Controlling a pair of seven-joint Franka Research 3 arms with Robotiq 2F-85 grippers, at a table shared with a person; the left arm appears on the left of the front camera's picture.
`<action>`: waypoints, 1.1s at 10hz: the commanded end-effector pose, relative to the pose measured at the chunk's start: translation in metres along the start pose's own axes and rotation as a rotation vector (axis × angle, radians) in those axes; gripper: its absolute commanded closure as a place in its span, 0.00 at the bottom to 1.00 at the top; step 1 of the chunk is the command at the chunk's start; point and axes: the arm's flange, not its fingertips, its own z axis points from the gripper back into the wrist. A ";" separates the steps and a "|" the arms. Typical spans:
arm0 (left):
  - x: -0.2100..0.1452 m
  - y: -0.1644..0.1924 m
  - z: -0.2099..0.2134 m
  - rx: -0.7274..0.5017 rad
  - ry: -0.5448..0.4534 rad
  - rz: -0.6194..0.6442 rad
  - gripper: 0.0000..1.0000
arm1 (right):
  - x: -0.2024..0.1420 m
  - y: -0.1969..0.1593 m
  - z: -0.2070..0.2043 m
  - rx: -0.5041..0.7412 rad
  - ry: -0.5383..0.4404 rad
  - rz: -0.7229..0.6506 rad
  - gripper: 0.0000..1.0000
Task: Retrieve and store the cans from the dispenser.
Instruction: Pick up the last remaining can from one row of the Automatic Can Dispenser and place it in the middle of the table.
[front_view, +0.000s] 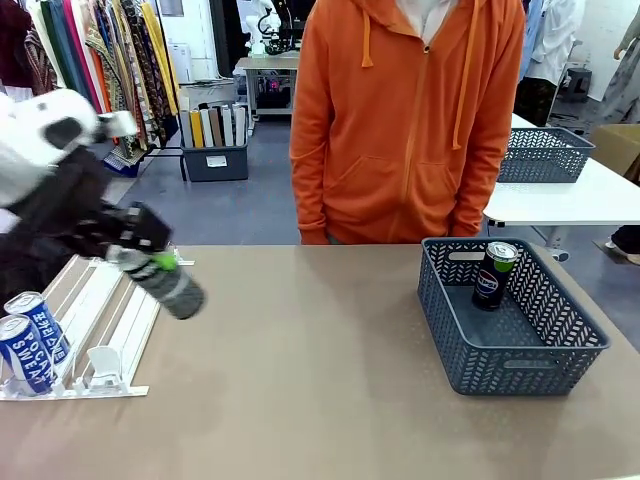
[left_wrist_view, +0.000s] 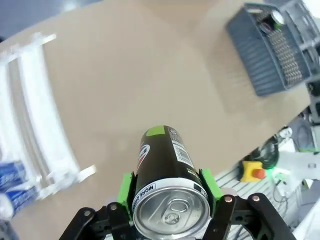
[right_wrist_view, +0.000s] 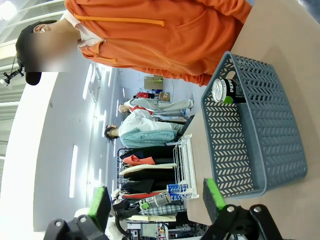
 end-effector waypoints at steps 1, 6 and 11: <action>0.049 -0.047 -0.064 0.020 0.068 -0.089 1.00 | 0.002 0.003 0.001 0.011 -0.001 0.010 0.00; 0.081 -0.126 -0.191 0.249 0.256 -0.175 1.00 | 0.002 0.003 0.001 0.011 -0.001 0.010 0.00; 0.092 -0.117 -0.235 0.208 0.365 -0.206 1.00 | 0.002 0.003 0.001 0.011 -0.001 0.010 0.00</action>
